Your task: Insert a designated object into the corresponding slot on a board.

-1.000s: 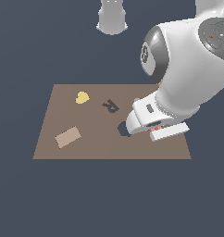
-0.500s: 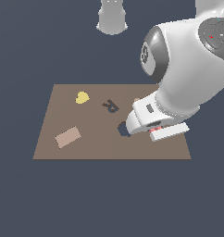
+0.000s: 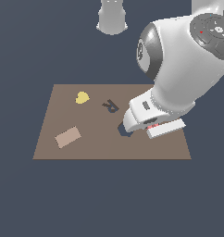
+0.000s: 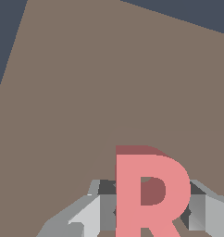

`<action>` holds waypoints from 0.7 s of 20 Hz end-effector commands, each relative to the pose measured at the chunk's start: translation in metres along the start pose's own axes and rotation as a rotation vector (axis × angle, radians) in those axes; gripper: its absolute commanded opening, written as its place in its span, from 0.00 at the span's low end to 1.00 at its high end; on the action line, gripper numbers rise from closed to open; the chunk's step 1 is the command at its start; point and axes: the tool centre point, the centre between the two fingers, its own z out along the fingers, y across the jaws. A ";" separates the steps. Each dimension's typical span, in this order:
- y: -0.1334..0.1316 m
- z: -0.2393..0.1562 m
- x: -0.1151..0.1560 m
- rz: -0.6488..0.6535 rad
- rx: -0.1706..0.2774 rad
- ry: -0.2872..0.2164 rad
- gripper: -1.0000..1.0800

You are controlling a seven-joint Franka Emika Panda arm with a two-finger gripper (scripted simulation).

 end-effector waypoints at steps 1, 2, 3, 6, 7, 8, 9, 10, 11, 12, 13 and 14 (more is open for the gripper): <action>0.004 -0.001 -0.007 -0.019 0.000 0.000 0.00; 0.006 -0.001 -0.011 -0.029 0.000 0.000 0.00; 0.009 -0.001 -0.015 -0.040 0.000 0.000 0.00; 0.017 -0.002 -0.028 -0.080 0.000 0.000 0.00; 0.021 -0.002 -0.033 -0.095 0.000 0.000 0.00; 0.025 -0.003 -0.038 -0.110 0.000 0.000 0.00; 0.029 -0.003 -0.044 -0.127 0.000 0.000 0.00; 0.033 -0.004 -0.050 -0.145 0.000 0.000 0.00; 0.038 -0.004 -0.055 -0.163 0.001 0.000 0.00; 0.042 -0.005 -0.061 -0.181 0.001 -0.001 0.00; 0.047 -0.005 -0.066 -0.198 0.001 -0.001 0.00; 0.052 -0.005 -0.072 -0.216 0.001 -0.001 0.00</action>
